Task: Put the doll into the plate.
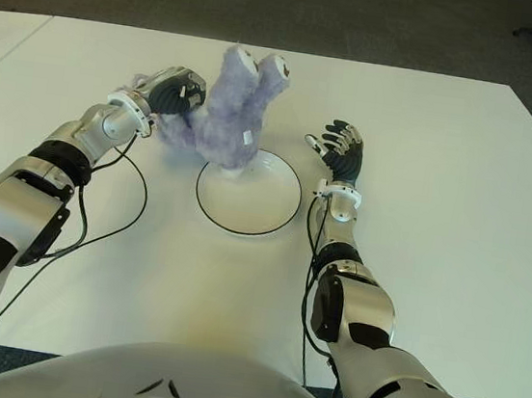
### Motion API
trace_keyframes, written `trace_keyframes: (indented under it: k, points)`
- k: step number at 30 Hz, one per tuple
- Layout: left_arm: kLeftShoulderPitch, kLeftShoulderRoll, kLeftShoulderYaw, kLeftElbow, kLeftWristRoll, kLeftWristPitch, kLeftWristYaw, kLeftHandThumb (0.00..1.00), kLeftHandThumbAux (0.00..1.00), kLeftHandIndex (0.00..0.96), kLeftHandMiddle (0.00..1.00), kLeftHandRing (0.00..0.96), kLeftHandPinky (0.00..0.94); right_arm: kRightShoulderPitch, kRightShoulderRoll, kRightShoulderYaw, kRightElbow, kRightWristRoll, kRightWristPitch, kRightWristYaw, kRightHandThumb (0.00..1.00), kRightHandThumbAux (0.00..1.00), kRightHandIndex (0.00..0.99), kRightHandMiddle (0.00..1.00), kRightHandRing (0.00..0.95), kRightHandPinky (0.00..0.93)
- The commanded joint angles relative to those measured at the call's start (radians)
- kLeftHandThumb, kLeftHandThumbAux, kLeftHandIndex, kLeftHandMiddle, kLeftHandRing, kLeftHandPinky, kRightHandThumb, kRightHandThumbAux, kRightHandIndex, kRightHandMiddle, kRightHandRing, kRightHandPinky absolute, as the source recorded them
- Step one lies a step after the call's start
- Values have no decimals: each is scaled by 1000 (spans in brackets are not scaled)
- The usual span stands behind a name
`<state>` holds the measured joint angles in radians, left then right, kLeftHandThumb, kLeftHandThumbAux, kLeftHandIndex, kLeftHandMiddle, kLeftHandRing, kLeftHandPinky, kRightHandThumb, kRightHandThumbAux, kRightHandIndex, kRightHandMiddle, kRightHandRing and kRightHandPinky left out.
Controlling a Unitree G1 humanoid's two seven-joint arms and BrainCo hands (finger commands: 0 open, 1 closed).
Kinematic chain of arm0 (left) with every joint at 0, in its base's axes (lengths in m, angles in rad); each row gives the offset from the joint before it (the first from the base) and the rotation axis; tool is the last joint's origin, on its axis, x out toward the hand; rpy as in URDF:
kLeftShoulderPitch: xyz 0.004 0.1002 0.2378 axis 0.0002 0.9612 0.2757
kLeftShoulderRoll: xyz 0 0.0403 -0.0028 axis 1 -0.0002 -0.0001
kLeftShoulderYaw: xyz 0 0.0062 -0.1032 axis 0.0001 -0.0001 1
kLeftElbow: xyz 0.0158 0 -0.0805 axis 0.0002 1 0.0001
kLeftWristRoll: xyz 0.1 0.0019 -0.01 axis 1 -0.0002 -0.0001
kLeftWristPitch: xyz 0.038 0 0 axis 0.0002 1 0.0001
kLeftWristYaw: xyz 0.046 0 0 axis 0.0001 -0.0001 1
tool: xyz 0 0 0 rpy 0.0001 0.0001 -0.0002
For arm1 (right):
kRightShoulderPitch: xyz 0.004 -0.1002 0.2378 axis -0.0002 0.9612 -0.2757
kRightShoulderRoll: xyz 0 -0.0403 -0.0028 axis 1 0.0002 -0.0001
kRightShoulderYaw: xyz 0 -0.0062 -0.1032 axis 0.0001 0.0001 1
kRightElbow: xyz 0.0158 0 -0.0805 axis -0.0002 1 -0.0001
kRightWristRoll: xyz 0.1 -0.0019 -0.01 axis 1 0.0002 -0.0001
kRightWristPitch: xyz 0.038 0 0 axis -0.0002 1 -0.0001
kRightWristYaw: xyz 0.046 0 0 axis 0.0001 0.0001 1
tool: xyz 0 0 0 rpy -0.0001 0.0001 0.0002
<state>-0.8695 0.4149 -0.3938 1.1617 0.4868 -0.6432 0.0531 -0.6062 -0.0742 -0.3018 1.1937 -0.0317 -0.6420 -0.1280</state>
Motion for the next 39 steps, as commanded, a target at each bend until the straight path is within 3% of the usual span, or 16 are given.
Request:
trace_keyframes:
  k: [1,6,11,27,31,32,33,37,38,39]
  points:
    - [98,-38,2,40,-21,-11,-89,760,658,683,810,815,843,271,104,-25,158,32,112,0,2,864,287,354,379,368]
    - [112,-35,19,21,-49,-14,-93,772,662,672,805,809,825,268,106,-31,156,40,108,12,37,870,294,346,367,336]
    - [119,-31,27,10,-54,-21,-85,788,658,677,812,817,846,269,106,-27,156,34,107,5,41,868,293,344,370,365]
    - [153,-31,17,-56,-12,5,83,696,668,726,836,840,860,269,105,-21,156,27,102,-5,58,871,294,339,378,371]
    - [158,-43,23,-62,-23,-5,103,685,612,676,813,820,788,269,105,-23,156,28,103,-4,58,872,288,338,377,375]
    - [158,-46,21,-67,-20,-8,113,711,666,494,778,795,761,269,104,-23,156,29,102,-2,48,868,286,339,374,369]
    - [159,-47,19,-71,-18,-10,119,717,680,449,769,789,753,270,104,-24,156,30,101,-1,42,868,285,339,374,368]
    - [158,-39,2,-77,8,-32,155,719,683,433,757,782,750,269,105,-27,156,33,100,6,38,868,284,339,373,368]
    - [157,-35,-6,-80,19,-41,168,713,683,426,689,678,614,269,105,-29,156,35,99,9,39,872,291,339,372,360]
    - [157,-33,-11,-84,25,-48,174,712,683,425,677,660,591,269,105,-29,156,36,99,11,39,873,292,339,372,359]
